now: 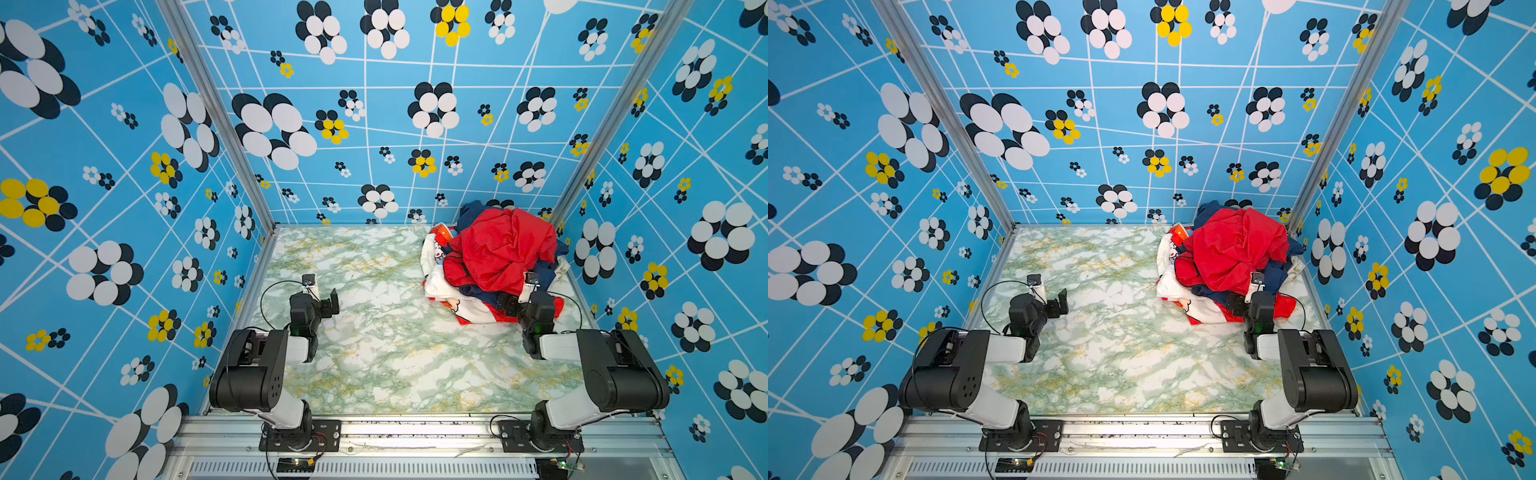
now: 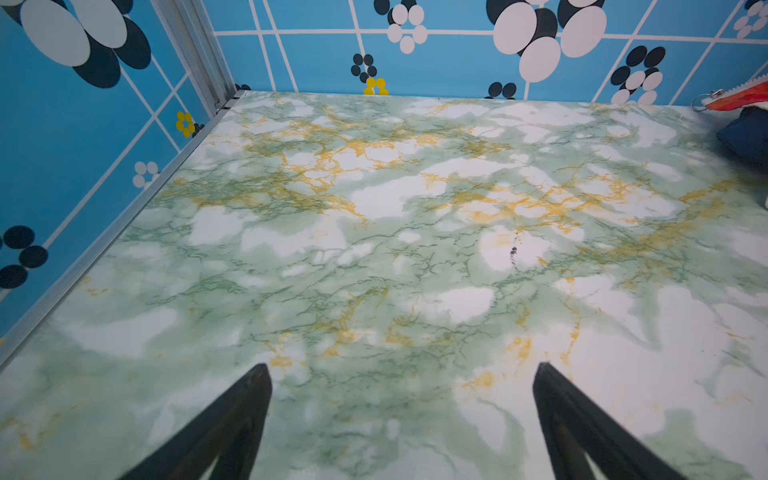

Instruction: Pick out a specific cloth from the pile

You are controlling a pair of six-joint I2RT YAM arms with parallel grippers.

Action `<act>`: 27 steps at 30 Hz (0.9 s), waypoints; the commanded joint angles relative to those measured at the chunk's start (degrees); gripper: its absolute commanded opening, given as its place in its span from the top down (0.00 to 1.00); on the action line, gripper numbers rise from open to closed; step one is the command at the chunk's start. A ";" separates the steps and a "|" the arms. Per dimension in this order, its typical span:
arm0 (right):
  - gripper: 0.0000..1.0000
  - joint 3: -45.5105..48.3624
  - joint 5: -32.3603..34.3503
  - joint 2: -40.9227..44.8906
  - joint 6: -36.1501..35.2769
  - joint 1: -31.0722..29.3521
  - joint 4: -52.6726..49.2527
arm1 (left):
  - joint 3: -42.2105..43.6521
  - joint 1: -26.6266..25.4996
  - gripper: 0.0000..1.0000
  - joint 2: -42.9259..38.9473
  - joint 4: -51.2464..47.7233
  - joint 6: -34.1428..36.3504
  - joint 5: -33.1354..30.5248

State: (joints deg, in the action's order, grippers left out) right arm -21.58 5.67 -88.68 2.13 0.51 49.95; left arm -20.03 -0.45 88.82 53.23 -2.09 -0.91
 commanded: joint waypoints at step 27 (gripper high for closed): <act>0.01 -0.92 -0.40 0.39 0.11 -0.23 0.46 | -2.29 0.58 0.01 -0.05 -1.20 1.74 5.00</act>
State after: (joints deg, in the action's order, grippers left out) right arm -21.58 5.67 -88.68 2.11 0.51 49.95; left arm -21.15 -0.40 88.82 52.23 -0.80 3.25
